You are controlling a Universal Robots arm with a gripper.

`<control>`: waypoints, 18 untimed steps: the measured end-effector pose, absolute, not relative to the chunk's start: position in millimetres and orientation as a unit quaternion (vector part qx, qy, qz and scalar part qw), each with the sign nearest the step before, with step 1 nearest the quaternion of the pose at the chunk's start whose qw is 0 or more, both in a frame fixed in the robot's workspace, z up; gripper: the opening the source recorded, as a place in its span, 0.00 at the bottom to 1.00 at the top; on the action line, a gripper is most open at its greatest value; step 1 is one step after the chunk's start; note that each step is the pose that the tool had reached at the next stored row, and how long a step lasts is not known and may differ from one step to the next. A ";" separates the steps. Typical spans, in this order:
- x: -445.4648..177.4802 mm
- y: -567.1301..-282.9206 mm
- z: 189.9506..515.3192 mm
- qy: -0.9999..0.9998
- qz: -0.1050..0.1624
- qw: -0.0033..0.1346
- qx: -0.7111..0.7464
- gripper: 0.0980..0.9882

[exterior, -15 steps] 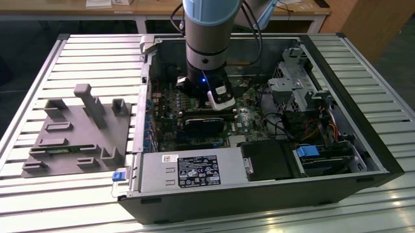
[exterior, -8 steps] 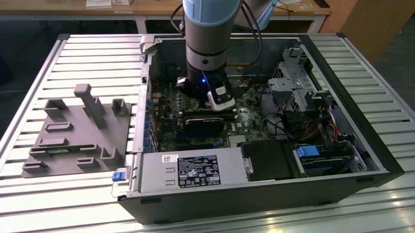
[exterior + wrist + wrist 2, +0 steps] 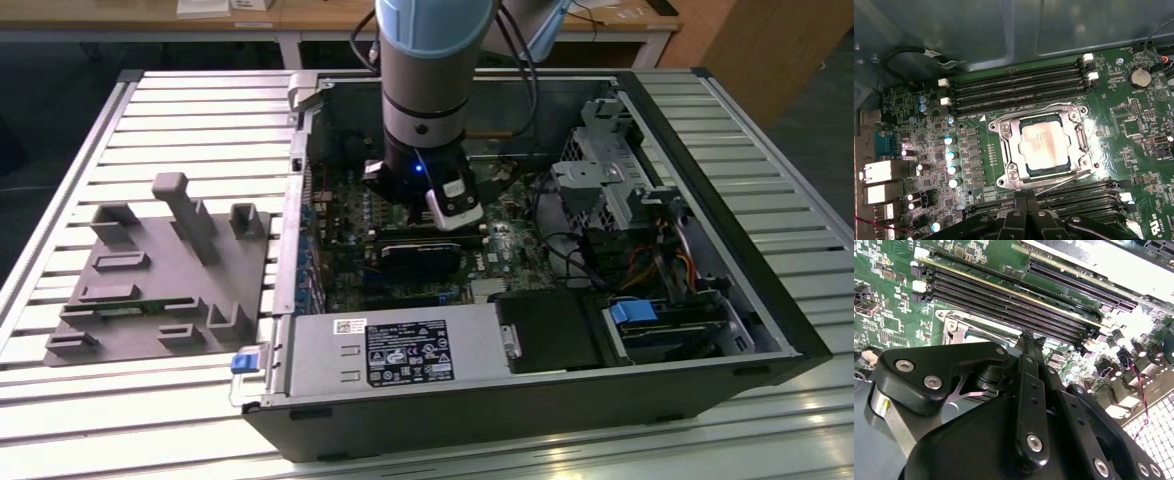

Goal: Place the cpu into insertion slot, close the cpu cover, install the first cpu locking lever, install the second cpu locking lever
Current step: 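Install the second cpu locking lever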

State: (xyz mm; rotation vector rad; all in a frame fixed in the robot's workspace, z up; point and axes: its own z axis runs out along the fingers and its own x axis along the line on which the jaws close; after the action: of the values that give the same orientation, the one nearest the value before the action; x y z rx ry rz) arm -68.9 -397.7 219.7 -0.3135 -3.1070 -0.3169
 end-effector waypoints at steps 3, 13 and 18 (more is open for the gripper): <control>-69.4 -397.7 218.8 -0.990 -0.101 0.001 -0.100 0.00; -70.3 -397.7 216.3 -0.990 -0.101 0.001 -0.100 0.00; -70.9 -397.7 215.5 -0.990 -0.101 0.001 -0.100 0.00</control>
State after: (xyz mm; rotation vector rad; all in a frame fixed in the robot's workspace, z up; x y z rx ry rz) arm -70.9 -397.7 215.5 -0.3133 -3.1074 -0.3168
